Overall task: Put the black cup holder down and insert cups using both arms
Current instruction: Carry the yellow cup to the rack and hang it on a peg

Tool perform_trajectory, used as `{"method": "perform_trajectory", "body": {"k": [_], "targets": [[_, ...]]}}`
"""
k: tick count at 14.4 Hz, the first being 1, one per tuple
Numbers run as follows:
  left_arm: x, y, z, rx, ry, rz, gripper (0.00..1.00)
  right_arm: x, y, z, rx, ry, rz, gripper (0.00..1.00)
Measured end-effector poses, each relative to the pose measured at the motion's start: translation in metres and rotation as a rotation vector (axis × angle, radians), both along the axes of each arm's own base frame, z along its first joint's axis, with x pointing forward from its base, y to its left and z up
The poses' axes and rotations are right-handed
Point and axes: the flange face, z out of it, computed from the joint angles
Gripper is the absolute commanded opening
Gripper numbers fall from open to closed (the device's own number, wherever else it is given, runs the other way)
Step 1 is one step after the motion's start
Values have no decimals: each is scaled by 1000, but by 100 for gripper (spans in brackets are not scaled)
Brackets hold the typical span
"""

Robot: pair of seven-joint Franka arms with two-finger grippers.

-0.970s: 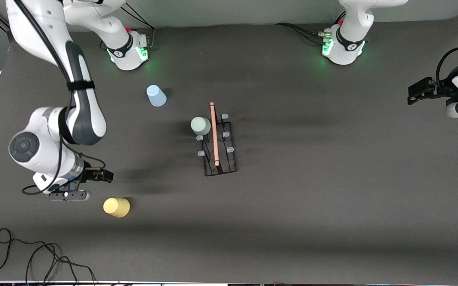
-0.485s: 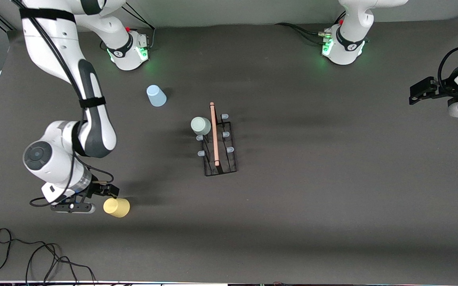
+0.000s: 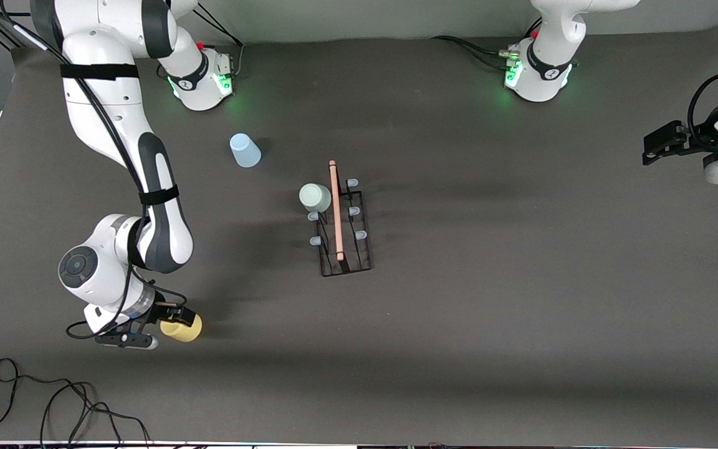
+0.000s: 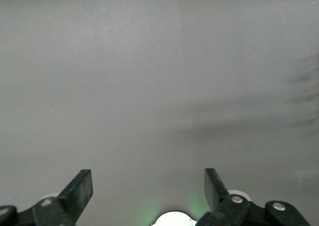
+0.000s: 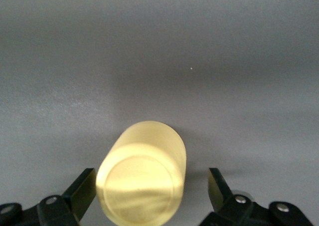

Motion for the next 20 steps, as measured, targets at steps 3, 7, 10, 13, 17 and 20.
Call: {"method": "perform_trajectory", "body": {"k": [3,7,10,13,17,20], "targets": [[2,0,1,2,-16,26,100,4,5,6,4,-12,7,26],[2,-1,1,3,-15,37,100,6,28,17,42,35,31,24],[2,-2,0,3,-14,35,100,2,77,57,96,81,79,24],[2,-7,1,3,-14,26,100,-17,148,110,161,117,26,24],[2,-8,1,3,-15,25,100,-53,240,146,213,142,-113,24],[2,-8,1,3,-17,25,100,-75,273,157,177,189,-156,24]]}}
